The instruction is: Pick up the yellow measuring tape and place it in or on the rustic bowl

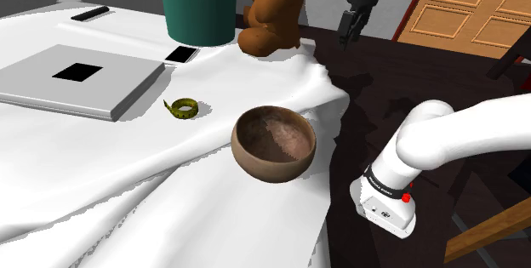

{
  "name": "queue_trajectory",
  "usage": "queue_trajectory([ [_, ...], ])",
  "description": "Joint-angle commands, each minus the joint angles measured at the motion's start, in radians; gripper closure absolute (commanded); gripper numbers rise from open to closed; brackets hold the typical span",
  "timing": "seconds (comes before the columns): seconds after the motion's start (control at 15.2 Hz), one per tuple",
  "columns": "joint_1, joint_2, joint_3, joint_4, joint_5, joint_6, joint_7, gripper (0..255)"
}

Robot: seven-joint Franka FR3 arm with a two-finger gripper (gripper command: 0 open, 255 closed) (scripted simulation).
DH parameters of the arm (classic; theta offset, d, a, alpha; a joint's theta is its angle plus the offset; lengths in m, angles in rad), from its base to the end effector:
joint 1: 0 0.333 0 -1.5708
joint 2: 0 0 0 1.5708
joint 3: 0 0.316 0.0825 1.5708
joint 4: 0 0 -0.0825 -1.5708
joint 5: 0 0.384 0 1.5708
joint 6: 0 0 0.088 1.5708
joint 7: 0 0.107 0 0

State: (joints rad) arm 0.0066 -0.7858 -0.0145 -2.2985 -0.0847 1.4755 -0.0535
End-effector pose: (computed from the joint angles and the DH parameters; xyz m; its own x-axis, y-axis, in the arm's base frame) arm 0.2972 -0.0136 0.6095 0.9983 0.0420 -0.0409 0.0449 -0.9964 0.0721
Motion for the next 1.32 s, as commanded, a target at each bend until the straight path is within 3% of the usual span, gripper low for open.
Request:
queue_trajectory([
  [0.0,0.0,0.0,0.0,0.0,0.0,0.0,0.0,0],
  [0.66,0.059,0.177,0.176,0.032,0.131,0.15,0.213,0],
  [1.25,0.091,0.413,0.327,0.161,0.175,0.275,0.399,0],
])
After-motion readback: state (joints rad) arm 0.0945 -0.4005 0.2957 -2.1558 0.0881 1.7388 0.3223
